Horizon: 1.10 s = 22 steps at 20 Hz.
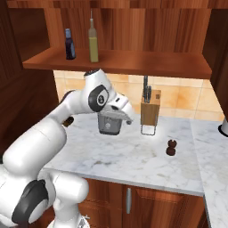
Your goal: There are various items on the counter. Only move the condiments/shakers into the cabinet.
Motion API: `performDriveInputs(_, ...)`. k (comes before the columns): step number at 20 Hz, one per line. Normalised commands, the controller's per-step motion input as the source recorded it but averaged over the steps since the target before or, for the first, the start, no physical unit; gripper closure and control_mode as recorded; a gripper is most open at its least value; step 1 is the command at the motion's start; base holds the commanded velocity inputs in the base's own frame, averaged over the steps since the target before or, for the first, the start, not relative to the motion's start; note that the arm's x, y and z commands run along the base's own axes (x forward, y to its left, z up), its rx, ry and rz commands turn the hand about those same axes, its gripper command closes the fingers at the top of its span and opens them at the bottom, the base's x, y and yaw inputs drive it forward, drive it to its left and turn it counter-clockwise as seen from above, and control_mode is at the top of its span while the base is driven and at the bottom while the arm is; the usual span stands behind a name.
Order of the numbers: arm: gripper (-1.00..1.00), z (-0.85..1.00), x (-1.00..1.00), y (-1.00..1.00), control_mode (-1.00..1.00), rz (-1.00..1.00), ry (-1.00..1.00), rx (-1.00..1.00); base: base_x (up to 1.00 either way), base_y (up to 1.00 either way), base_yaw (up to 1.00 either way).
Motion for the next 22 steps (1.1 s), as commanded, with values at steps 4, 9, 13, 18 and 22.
performDriveInputs(4, -1.0, -0.1, -0.31, -1.0, -1.0, 0.15, -0.25, 0.27, 0.0, 0.0, 0.0)
performDriveInputs(9, -1.0, -0.26, 0.03, -1.0, -1.0, 0.15, -0.1, 0.17, 0.0, 0.0, 0.0)
performDriveInputs(13, -1.0, -0.2, 0.05, -0.98, -1.0, 0.16, 0.0, 0.1, 0.0, 0.0, 0.0)
performDriveInputs(18, -1.0, -0.26, 0.23, -0.57, -1.0, 0.02, 0.0, 0.01, 0.0, 0.0, 0.0)
performDriveInputs(22, -1.0, -0.29, 0.41, -0.12, -1.0, -0.04, 0.0, 0.0, 0.0, 0.0, 0.0)
